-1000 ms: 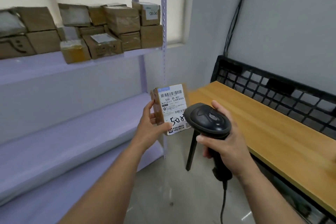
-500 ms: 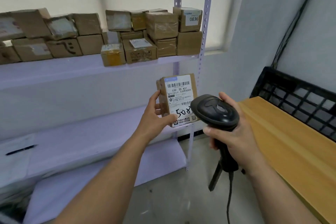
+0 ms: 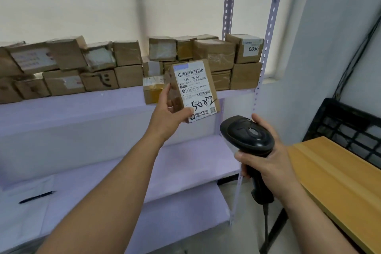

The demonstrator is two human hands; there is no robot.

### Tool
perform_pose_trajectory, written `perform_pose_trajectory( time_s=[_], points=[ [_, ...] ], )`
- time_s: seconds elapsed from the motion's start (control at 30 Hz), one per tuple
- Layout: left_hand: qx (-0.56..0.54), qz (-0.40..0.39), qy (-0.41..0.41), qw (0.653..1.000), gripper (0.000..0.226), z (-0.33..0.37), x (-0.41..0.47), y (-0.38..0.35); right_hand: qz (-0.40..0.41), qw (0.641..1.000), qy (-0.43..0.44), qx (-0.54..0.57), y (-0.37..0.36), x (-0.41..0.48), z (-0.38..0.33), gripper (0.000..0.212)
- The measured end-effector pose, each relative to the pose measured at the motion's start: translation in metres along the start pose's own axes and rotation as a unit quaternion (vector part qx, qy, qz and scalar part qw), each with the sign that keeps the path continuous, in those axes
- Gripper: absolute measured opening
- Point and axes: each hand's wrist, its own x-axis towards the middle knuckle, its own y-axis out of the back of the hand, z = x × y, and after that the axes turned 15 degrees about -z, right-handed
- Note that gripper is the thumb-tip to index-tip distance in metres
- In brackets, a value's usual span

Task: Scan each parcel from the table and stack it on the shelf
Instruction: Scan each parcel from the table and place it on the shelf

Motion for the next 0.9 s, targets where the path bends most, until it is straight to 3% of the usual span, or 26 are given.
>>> perform_pose_trajectory(
  time_s=[0.13,0.2,0.33,0.5,0.63,0.73,0.9],
  points=[
    [-0.052,0.002,-0.010,0.999,0.071,0.021,0.045,0.024,0.017,1.000,0.004,-0.013,-0.006,0.031,-0.004,0.087],
    [-0.041,0.004,-0.019,0.999,0.060,0.027,0.068,0.034,0.031,0.999,0.001,-0.019,-0.008,0.042,-0.004,0.087],
    [-0.007,0.011,-0.017,1.000,0.062,0.034,0.109,0.049,0.056,0.998,-0.009,-0.029,-0.012,0.060,0.002,0.088],
    [-0.012,-0.031,0.020,0.999,0.049,0.030,0.157,0.059,0.082,0.996,-0.021,-0.037,-0.014,0.075,0.013,0.090],
    [0.032,-0.030,0.031,0.999,0.054,0.021,0.178,0.063,0.105,0.993,-0.024,-0.039,-0.018,0.082,0.019,0.091],
    [0.128,-0.005,-0.002,0.992,0.059,0.017,0.188,0.065,0.119,0.991,-0.024,-0.047,-0.020,0.085,0.024,0.091],
    [0.204,-0.043,-0.031,0.978,0.068,0.014,0.190,0.062,0.141,0.988,-0.021,-0.065,-0.027,0.089,0.024,0.090]
  ],
)
